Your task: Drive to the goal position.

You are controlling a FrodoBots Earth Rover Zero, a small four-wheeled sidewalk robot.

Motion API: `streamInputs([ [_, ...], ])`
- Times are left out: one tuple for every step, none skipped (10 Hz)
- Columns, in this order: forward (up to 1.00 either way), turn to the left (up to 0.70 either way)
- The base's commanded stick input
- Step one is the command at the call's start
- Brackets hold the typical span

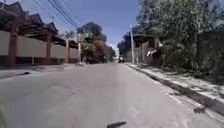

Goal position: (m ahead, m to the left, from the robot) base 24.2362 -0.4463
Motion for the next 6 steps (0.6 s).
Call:
streamInputs([
  [1.00,-0.40],
  [1.00,-0.40],
  [1.00,-0.40],
  [1.00,-0.33],
  [1.00,-0.09],
  [1.00,0.00],
])
